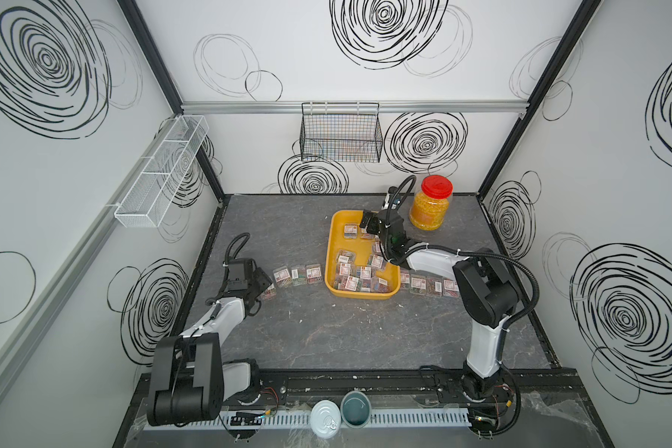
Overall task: Take the paper clips out of the storage box
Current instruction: Pick up the boxed paper clips from the storage box.
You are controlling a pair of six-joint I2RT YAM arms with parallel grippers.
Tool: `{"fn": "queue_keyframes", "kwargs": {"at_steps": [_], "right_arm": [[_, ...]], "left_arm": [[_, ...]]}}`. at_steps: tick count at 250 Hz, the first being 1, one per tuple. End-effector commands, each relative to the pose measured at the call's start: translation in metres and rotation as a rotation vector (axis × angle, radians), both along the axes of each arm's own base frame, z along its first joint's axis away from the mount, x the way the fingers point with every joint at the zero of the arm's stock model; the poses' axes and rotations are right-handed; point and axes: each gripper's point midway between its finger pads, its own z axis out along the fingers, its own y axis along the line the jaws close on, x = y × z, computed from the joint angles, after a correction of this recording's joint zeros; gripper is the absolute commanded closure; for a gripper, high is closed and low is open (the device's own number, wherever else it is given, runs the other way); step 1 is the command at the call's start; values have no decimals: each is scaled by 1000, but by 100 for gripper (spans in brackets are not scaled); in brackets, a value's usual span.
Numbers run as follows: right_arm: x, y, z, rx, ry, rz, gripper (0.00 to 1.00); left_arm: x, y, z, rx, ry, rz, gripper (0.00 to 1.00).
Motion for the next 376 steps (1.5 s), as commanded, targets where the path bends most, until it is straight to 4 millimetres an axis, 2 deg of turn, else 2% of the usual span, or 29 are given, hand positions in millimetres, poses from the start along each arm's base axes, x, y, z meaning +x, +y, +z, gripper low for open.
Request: {"fn": "queue_keyframes", "kwargs": {"at_steps": [1,67,197,260,280,300,335,376], "right_arm": [[0,-2,22,17,-49,2,0],[0,-1,23,19,-54,8,0],[0,1,23,32,-55,15,0],[-3,3,27,47,-69,30,0],[-12,17,41,55,-124,95,0],[-19,33,59,-16,-228,136,0],[-9,56,80,-126,-283,178,0],[-8,82,95,-143,-377,299,0]], "left_arm": [[14,-3,7,9,-37,4,32],[20,-18,-1,19,-20,-26,32],[35,-43,5,21,-38,-112,31],[41,-36,8,58,-23,-103,31],[41,-35,22,75,-32,-116,30],[35,-33,42,111,-52,-124,29],[12,-30,70,181,-89,-141,23],[-20,-34,61,229,-59,-185,19]]}}
